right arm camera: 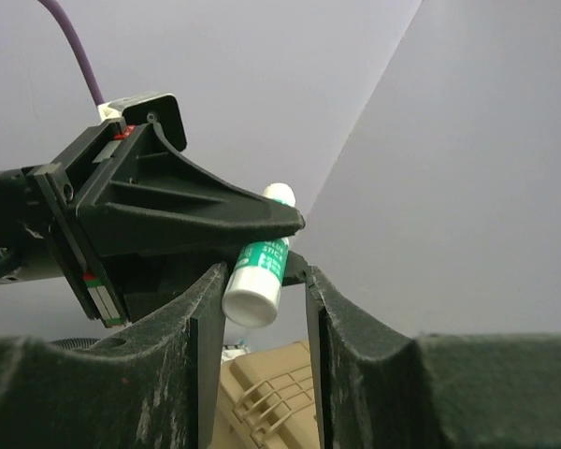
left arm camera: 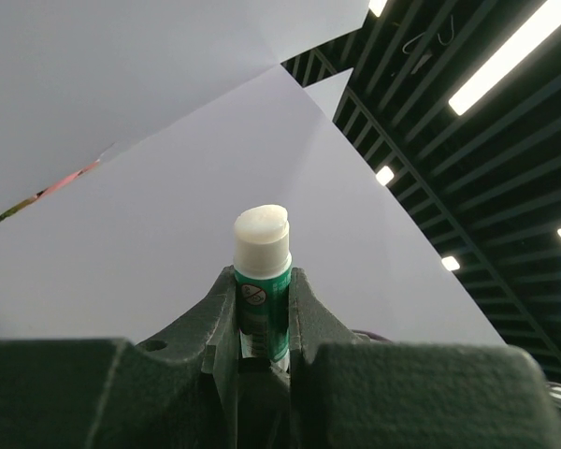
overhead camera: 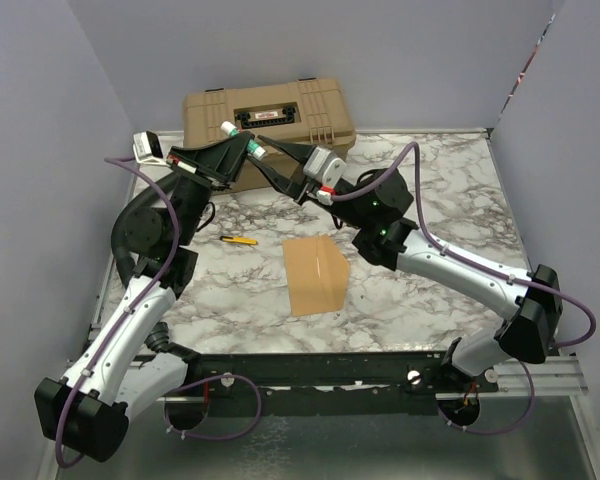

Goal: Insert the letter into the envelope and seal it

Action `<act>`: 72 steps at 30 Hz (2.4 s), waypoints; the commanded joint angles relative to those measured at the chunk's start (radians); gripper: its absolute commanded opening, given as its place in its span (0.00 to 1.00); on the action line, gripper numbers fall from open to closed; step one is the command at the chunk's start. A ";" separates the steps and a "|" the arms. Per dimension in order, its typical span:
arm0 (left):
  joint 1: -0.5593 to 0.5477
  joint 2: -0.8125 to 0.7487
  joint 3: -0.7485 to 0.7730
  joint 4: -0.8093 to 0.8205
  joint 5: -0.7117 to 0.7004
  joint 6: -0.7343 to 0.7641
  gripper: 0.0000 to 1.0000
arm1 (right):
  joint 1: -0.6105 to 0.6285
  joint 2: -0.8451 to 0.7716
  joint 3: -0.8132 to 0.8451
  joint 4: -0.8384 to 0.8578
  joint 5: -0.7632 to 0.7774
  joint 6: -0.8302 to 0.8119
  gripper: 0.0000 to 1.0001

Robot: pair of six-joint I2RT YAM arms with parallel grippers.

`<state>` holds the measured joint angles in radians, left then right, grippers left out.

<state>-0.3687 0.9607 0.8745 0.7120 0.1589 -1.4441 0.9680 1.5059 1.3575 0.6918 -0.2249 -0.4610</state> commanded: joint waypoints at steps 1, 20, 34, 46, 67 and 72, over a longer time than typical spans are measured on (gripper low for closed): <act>-0.003 -0.037 -0.008 0.011 -0.024 -0.006 0.00 | 0.008 0.007 0.023 -0.033 -0.015 -0.056 0.39; -0.003 -0.019 0.011 0.012 0.071 0.033 0.00 | 0.005 0.029 0.097 -0.102 0.004 -0.043 0.01; 0.013 0.035 0.168 -0.182 0.239 0.174 0.84 | -0.188 -0.126 -0.062 -0.001 -0.238 0.351 0.01; 0.023 0.131 0.259 -0.197 0.392 0.183 0.71 | -0.237 -0.169 -0.110 -0.029 -0.318 0.401 0.01; 0.028 0.128 0.244 -0.273 0.357 0.184 0.35 | -0.311 -0.165 -0.123 -0.094 -0.481 0.353 0.01; 0.028 0.143 0.226 -0.235 0.367 0.157 0.02 | -0.311 -0.156 -0.119 -0.104 -0.504 0.351 0.01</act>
<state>-0.3462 1.1000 1.1049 0.4419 0.5148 -1.2789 0.6609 1.3552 1.2488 0.6174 -0.6777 -0.1020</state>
